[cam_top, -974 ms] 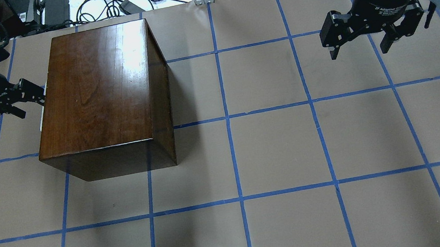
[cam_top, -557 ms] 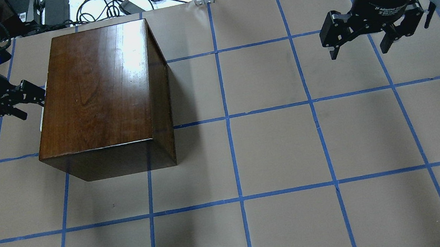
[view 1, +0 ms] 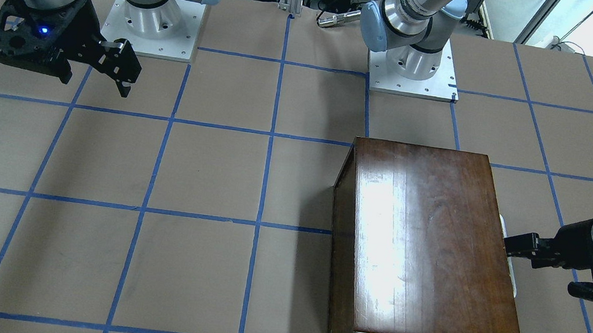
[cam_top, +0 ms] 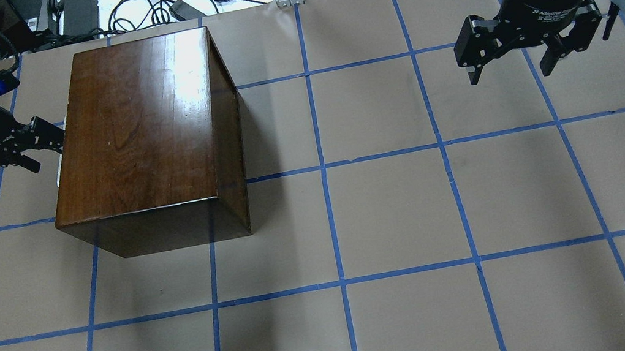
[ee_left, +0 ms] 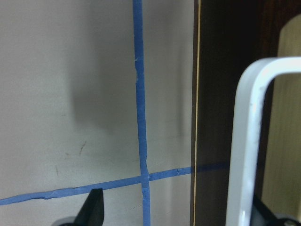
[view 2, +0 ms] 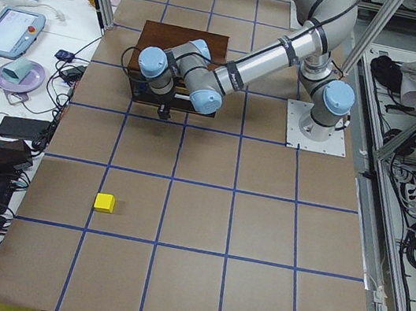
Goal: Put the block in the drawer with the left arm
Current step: 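Close the left gripper on the white drawer handle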
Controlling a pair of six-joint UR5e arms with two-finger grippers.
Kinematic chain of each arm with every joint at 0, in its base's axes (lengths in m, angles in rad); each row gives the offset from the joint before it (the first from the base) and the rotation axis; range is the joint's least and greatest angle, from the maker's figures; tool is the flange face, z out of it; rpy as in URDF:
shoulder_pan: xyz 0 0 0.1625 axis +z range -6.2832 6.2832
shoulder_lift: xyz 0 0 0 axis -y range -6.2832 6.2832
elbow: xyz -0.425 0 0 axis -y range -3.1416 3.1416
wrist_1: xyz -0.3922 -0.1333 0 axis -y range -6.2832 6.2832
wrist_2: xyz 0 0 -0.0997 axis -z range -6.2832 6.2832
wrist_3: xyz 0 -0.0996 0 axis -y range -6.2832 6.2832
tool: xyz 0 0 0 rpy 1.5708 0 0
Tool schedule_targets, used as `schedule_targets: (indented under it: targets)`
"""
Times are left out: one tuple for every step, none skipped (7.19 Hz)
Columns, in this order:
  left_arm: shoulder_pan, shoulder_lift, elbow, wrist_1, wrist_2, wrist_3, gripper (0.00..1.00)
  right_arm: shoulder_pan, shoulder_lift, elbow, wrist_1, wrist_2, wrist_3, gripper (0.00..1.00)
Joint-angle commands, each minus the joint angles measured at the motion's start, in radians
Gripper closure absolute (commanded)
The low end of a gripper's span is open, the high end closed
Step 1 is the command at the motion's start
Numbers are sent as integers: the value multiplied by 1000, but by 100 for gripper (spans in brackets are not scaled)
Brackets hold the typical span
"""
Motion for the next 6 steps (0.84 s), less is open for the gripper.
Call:
schedule_targets:
  targets:
    - [0, -1, 1, 0, -6, 49, 0, -1, 0, 0, 0, 0, 0, 0]
    - [0, -1, 1, 0, -4, 78, 0, 0, 0, 0, 0, 0, 0, 0]
    - [2, -1, 2, 0, -4, 113, 0, 0, 0, 0, 0, 0, 0, 0]
    - [2, -1, 2, 0, -4, 127, 0, 0, 0, 0, 0, 0, 0, 0]
    - [3, -1, 2, 0, -4, 142, 0, 0, 0, 0, 0, 0, 0, 0]
    - [17, -5, 2, 0, -6, 161, 0, 0, 0, 1, 0, 0, 0, 0]
